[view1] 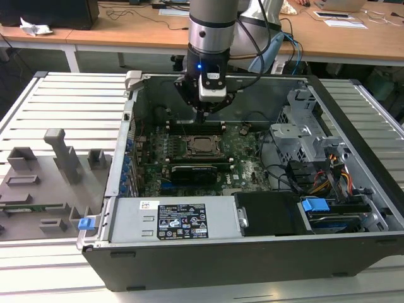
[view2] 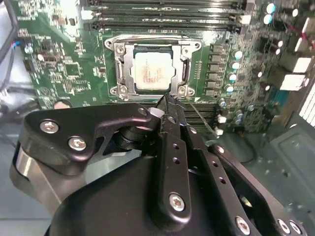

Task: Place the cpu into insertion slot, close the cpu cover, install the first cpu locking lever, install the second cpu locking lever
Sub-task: 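Install the first cpu locking lever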

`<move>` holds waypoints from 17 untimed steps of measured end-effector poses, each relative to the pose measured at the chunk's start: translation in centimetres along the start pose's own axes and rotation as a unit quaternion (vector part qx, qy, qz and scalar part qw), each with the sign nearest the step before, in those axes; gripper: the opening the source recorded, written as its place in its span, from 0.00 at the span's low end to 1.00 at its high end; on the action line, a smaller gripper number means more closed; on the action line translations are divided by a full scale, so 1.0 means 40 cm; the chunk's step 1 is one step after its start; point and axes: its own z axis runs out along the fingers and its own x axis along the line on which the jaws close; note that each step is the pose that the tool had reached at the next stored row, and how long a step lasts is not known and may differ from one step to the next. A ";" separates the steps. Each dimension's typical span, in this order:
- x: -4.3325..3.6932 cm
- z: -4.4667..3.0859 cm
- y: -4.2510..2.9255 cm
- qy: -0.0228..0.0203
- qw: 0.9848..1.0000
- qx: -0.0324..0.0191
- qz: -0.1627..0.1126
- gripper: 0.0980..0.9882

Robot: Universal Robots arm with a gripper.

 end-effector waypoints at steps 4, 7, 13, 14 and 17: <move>0.000 0.000 0.000 0.001 0.999 0.001 -0.038 0.01; 0.000 0.000 0.000 0.003 0.998 0.002 -0.068 0.01; 0.000 0.000 0.000 0.005 0.990 0.005 -0.138 0.01; 0.000 0.000 0.000 0.006 0.988 0.005 -0.152 0.01; 0.000 0.000 0.000 0.007 0.982 0.007 -0.188 0.01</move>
